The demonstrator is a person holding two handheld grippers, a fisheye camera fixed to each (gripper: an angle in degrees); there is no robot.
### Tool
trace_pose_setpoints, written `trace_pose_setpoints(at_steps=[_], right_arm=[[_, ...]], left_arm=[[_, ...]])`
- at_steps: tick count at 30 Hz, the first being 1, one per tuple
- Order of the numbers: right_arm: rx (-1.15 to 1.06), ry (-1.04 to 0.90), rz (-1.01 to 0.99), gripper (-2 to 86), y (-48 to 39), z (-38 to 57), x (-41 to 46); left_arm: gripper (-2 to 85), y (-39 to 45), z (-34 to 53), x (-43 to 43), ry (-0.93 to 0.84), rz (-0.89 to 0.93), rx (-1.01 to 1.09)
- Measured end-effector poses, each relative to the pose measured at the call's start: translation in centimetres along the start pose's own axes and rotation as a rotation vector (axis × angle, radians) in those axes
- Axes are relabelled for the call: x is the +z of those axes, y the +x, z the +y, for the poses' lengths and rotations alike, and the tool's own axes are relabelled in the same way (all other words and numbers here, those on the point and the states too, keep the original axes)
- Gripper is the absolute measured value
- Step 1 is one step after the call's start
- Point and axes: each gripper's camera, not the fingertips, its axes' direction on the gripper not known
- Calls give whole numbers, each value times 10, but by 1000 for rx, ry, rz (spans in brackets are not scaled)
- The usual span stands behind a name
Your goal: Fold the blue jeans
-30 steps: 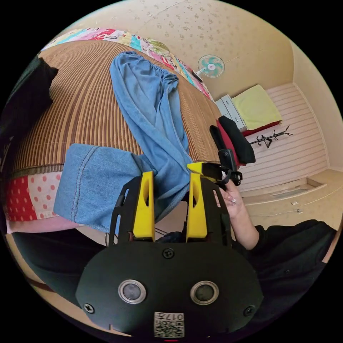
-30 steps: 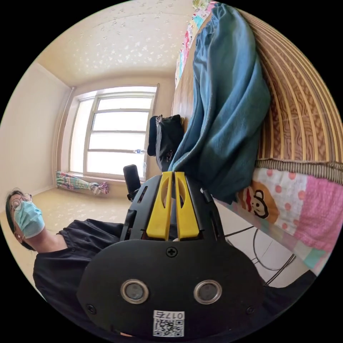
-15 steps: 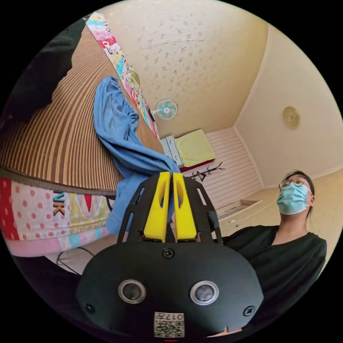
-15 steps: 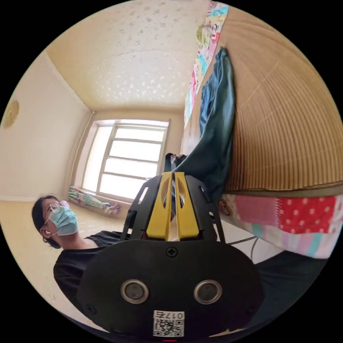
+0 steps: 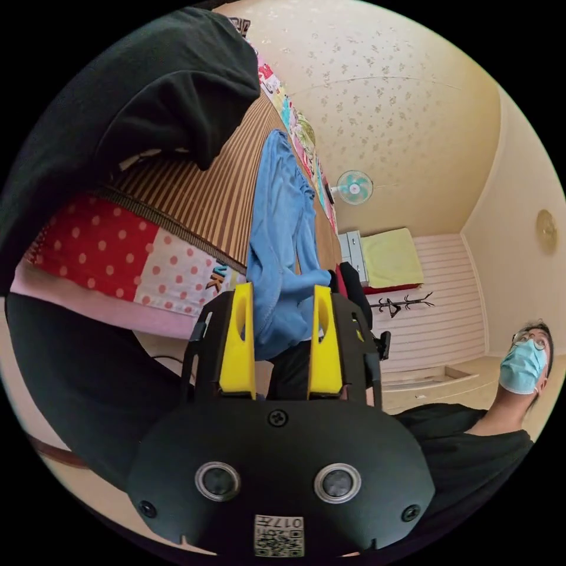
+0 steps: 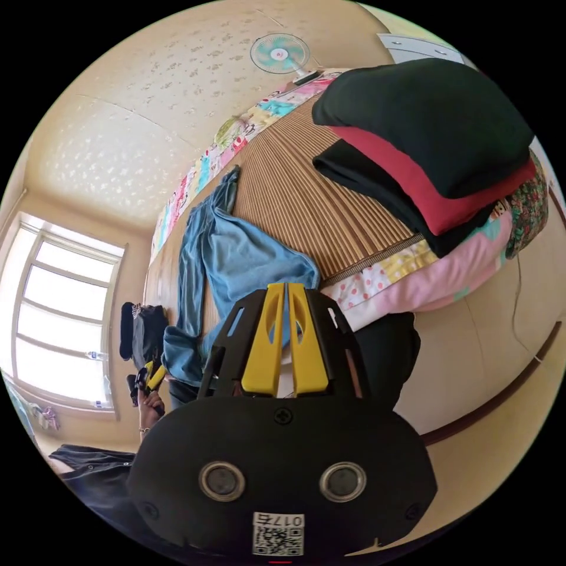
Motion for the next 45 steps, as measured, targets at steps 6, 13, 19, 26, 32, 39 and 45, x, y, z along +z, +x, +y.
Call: trace_pose_setpoints(at_steps=[6,13,19,26,32,39,45], right_arm=[[-162,-77,-225,9,-59,3,47],[-360,-456,-287,35,-152,65,187],[-418,-544,-246,76,-152,83,212],[-294,-519,-436,61,-122,83,209],[-300,-527,-347,89,-120,101,215],[-382,-531,-323,98,-132,118,220],[-400,-553,-302,79,-141,140,251]], left_arm=[[159,28,4,66,-159,-229,45],[111,19,5,102,-158,-232,-3],[102,44,6,65,-36,-241,79],[135,51,-4,92,-158,-345,107],[128,62,-3,99,-144,-427,160],[127,73,-5,107,-196,-493,238],[86,58,-3,135,-211,-585,183]])
